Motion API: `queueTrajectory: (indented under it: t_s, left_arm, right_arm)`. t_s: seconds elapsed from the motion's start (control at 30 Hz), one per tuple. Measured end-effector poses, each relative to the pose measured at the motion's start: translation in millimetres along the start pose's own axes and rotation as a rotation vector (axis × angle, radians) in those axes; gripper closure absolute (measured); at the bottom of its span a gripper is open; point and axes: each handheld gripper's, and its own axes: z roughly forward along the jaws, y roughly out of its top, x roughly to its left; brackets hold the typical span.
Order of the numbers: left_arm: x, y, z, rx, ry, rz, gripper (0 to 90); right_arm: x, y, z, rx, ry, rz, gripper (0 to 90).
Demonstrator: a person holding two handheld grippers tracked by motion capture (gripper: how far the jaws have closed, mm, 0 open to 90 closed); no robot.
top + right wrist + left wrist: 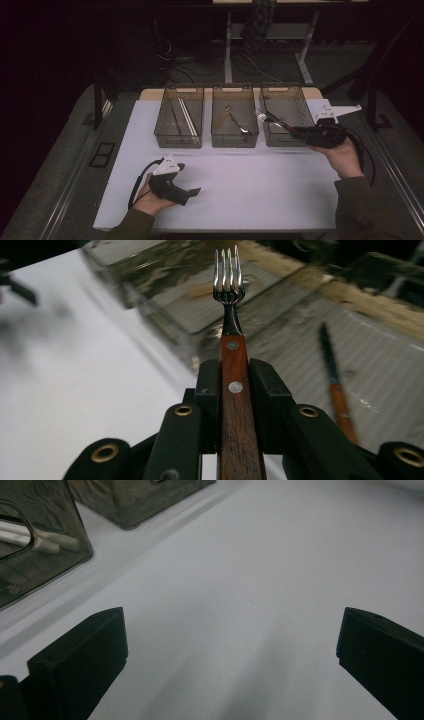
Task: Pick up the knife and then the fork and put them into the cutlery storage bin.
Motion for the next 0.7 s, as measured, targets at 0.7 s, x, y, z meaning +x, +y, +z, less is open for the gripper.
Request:
queueTrajectory:
  t_s: [0.7]
  left_arm:
    - [-3.5, 1.9, 0.7, 0.001, -0.002, 0.022, 0.0]
  right_arm:
    - [-53.4, 16.1, 31.2, 0.1, -0.237, 0.186, 75.4]
